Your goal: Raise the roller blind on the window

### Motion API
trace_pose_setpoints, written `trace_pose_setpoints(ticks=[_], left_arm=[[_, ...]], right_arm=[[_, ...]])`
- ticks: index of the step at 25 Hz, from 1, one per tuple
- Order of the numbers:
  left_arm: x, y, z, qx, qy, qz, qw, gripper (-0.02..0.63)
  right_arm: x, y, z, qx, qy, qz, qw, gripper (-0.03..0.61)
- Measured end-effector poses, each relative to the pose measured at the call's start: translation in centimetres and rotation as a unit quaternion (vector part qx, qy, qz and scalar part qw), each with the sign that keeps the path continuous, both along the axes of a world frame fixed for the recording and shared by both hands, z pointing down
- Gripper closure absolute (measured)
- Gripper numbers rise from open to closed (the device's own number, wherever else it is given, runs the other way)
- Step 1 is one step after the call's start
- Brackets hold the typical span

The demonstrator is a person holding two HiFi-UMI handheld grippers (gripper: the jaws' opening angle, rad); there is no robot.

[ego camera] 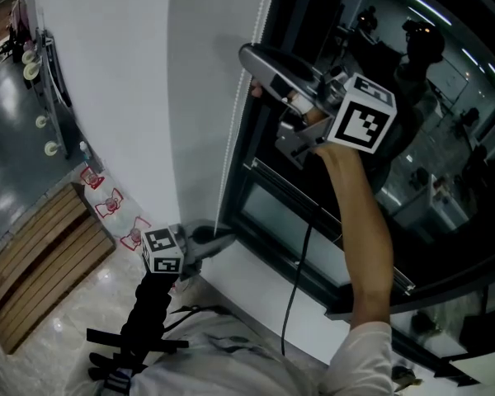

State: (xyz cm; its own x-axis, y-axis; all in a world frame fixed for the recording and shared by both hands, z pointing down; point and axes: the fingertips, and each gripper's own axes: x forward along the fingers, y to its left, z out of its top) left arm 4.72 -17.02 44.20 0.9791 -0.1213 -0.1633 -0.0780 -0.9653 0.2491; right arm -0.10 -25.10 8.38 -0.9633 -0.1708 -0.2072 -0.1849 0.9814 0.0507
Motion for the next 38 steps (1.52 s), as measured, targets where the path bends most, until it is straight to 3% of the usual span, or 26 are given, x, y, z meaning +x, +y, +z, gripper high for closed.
trace_pose_setpoints(ticks=[16, 27, 38], left_arm=[[0.4, 0.0, -0.4, 0.017, -0.004, 0.009, 0.9998, 0.615], [0.1, -0.5, -0.7, 0.008, -0.004, 0.0, 1.0, 0.615], [-0.1, -0.7, -0.2, 0.005, -0.006, -0.005, 1.0, 0.615]], right_arm=[[0.0, 0.7, 6.8, -0.028, 0.052, 0.001, 0.998, 0.574], [-1.2, 1.6, 17.0, -0.08, 0.111, -0.005, 0.991, 0.574], [-1.8, 3.5, 27.9, -0.151, 0.172, -0.021, 0.973, 0.574]])
